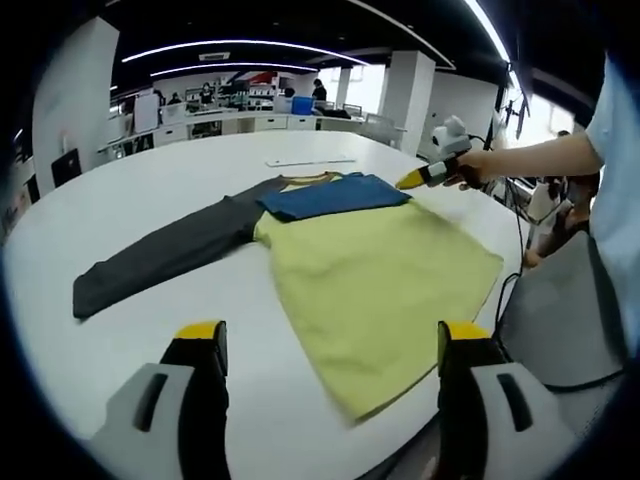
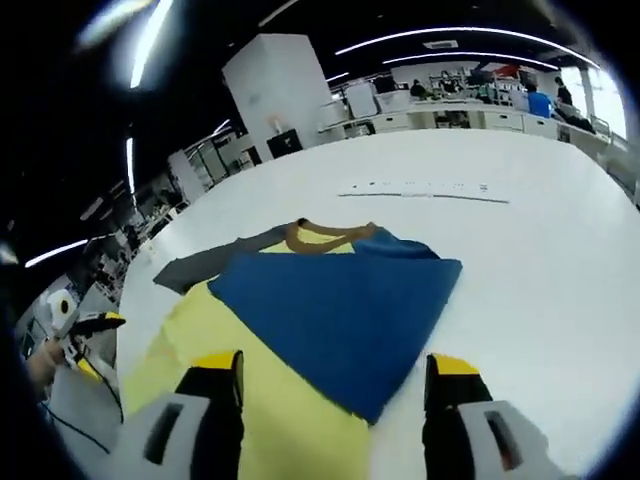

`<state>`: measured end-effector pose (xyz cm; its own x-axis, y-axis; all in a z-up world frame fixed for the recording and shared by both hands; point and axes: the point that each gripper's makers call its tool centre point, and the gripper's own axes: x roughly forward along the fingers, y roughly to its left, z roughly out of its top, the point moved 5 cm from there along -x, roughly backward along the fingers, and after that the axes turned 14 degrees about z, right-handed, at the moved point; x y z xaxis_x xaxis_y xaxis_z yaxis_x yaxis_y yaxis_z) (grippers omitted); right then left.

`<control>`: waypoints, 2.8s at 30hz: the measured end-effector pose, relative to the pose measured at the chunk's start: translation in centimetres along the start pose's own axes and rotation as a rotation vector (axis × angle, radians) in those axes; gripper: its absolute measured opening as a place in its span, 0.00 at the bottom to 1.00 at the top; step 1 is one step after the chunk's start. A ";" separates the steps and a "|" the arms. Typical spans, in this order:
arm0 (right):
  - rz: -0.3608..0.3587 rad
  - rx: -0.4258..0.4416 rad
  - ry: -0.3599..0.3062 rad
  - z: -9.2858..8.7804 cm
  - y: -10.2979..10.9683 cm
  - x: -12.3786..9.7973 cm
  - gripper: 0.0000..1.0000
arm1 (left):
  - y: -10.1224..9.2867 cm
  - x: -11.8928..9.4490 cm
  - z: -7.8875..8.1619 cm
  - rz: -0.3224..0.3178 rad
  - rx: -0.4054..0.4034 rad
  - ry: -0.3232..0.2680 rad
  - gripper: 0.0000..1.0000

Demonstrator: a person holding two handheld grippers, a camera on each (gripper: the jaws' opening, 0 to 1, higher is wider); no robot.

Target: Fold the garment on the visible template until the final outline fits inside the template.

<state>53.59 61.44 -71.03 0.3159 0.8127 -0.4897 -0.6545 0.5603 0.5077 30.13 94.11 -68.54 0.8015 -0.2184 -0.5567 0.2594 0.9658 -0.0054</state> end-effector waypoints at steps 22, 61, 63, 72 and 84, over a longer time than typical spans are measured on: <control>-0.033 0.292 -0.080 -1.3 -2.7 -0.9 0.16 | -0.2 0.1 -0.3 -0.005 -0.001 0.012 0.84; -0.129 0.126 -0.091 -0.8 -4.2 -2.7 0.05 | 0.1 -0.3 -0.6 0.005 -0.012 0.027 0.84; -0.107 0.086 -0.106 -0.6 -3.8 -3.0 0.16 | 0.2 -0.3 -0.6 0.006 -0.013 0.030 0.84; -0.074 -0.043 -0.103 -0.6 -3.1 -4.1 0.53 | 0.2 -0.1 -0.3 -0.004 -0.030 0.018 0.84; -0.045 -0.164 -0.054 -1.1 -2.2 -4.8 1.00 | 0.1 0.1 -0.4 -0.015 -0.045 0.019 0.84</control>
<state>52.76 56.15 -70.53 0.3808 0.7974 -0.4681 -0.7408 0.5661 0.3617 30.02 94.20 -68.92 0.7872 -0.2310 -0.5717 0.2466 0.9677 -0.0514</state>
